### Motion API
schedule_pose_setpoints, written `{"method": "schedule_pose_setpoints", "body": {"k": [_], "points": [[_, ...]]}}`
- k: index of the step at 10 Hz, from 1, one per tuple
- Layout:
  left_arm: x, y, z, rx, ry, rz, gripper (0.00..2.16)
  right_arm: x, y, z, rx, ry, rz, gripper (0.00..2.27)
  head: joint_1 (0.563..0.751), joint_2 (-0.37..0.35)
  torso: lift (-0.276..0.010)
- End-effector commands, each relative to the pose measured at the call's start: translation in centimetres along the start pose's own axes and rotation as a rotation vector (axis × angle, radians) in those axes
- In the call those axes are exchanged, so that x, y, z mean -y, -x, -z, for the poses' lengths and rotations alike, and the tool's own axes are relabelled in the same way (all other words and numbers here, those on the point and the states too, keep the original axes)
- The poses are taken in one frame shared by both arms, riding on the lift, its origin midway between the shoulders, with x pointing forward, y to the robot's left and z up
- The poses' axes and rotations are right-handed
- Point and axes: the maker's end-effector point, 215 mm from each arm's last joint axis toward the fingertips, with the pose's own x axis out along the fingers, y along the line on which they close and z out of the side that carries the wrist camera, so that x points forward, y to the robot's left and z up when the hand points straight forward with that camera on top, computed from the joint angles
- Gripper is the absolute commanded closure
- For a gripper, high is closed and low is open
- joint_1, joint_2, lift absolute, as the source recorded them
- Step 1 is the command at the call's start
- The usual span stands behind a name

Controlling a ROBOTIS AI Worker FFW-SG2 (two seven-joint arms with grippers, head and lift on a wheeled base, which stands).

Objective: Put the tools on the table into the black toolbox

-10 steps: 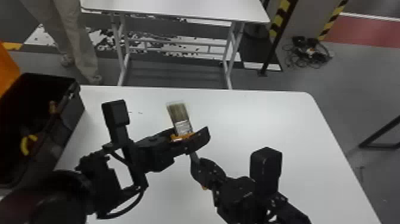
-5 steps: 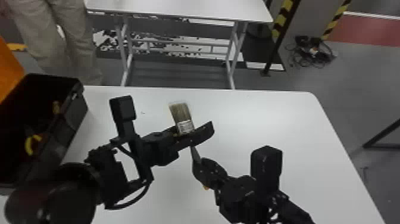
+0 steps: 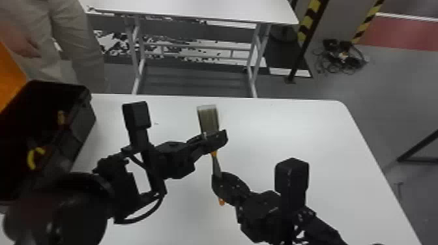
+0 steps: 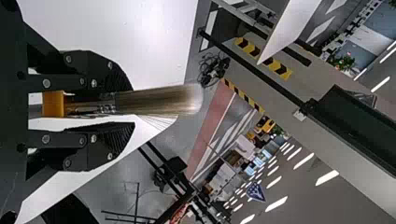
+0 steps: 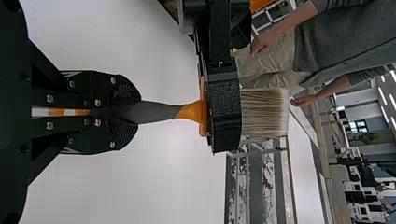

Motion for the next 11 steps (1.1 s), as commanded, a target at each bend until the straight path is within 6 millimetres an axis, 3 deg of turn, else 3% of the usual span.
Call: {"method": "schedule_pose_setpoints", "body": {"k": [1,2,3,4,5,6,9,11], "points": [[-0.2,0.1,0.2,-0.008,-0.007,-0.004,2.13,0.0,0.0,0.0,0.001,-0.002,-0.001,2.24,0.695,-0.120,-0.075],[-0.4,0.2,0.1,-0.008,-0.009,-0.005,2.13,-0.1,0.0,-0.1,0.004,-0.003,-0.003,2.21,0.695,-0.119,-0.075],[-0.2,0.3,0.1,-0.008,-0.009,0.005,2.13,-0.1,0.0,-0.2,0.009,-0.004,-0.002,1.89,0.695,-0.117,-0.075],[-0.2,0.4,0.2,-0.007,-0.007,0.007,2.13,0.0,0.1,-0.4,0.018,-0.006,0.011,1.32,0.695,-0.116,-0.075],[-0.2,0.4,0.2,-0.008,-0.008,0.009,2.13,0.2,0.2,-0.4,0.022,-0.008,0.022,0.44,0.695,-0.117,-0.075],[-0.2,0.5,0.3,-0.008,-0.004,0.008,2.13,0.3,0.2,-0.3,0.019,-0.009,0.028,0.13,0.695,-0.119,-0.075],[-0.7,1.0,-0.3,-0.001,-0.039,-0.017,2.13,1.2,0.9,0.0,0.034,-0.016,0.061,0.10,0.695,-0.124,-0.075],[-2.4,3.0,-3.0,0.043,-0.094,-0.081,2.13,3.1,2.1,0.1,0.055,-0.059,0.085,0.10,0.695,-0.121,-0.075]]}}
